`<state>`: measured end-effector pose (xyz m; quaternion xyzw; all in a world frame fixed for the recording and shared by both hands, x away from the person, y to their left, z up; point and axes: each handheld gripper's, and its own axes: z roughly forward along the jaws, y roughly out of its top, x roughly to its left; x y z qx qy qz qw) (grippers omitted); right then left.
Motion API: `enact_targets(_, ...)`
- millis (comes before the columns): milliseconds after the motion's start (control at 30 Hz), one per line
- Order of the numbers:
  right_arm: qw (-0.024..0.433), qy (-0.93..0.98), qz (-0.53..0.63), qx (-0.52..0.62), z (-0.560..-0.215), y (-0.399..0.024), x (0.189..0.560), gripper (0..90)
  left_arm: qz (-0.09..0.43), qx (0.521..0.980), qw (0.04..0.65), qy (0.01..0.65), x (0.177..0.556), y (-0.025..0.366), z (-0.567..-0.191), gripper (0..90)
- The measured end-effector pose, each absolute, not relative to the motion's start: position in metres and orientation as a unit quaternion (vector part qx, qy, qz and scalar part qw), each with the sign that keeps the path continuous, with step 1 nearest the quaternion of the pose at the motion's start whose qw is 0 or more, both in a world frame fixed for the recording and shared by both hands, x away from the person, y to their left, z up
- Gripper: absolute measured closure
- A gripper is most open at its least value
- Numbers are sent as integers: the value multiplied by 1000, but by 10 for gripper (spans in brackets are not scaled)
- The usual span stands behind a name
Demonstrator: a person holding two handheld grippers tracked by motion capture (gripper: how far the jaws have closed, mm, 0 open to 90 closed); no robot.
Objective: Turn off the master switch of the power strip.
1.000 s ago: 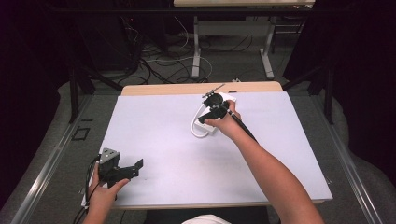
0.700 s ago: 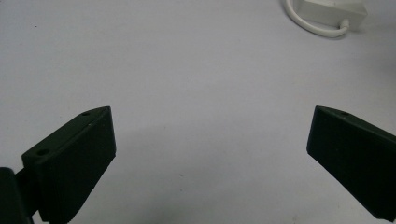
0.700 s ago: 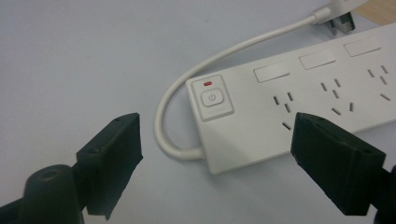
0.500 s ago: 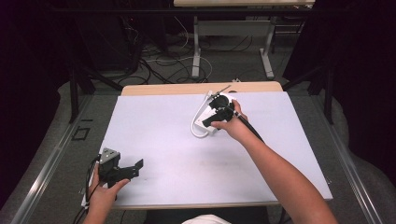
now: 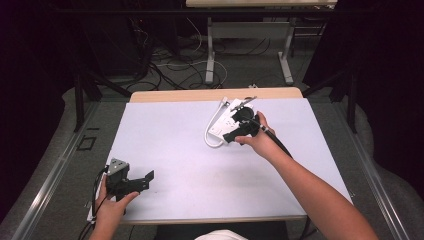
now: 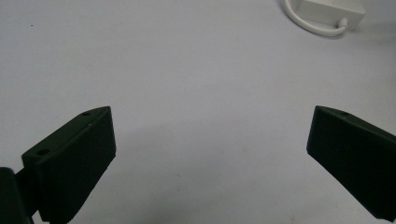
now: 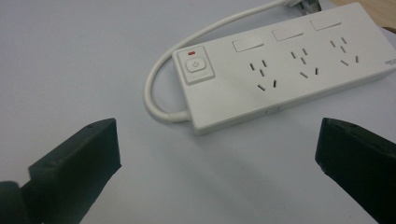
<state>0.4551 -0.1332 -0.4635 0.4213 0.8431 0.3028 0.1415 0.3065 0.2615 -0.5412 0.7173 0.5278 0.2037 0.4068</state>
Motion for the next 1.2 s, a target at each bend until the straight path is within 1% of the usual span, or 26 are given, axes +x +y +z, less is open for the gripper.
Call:
enact_targets(200, 143, 840, 313, 420, -459, -143, 441, 0, 203, 718, 407, 527, 307, 261, -541, 12)
enact_targets(300, 135, 840, 320, 418, -459, -149, 434, 0, 203, 718, 407, 527, 307, 261, -541, 13)
enact_targets(500, 133, 840, 324, 413, -461, -162, 420, 0, 202, 718, 408, 527, 307, 261, -541, 14)
enact_targets(833, 142, 823, 350, 425, -474, -191, 400, 0, 201, 716, 411, 528, 306, 259, -542, 15)
enact_targets(1000, 135, 812, 359, 440, -481, -207, 389, 11, 202, 718, 409, 526, 306, 259, -542, 15)
enact_targets(1200, 152, 802, 371, 443, -485, -225, 375, 19, 202, 717, 409, 528, 306, 258, -542, 15)
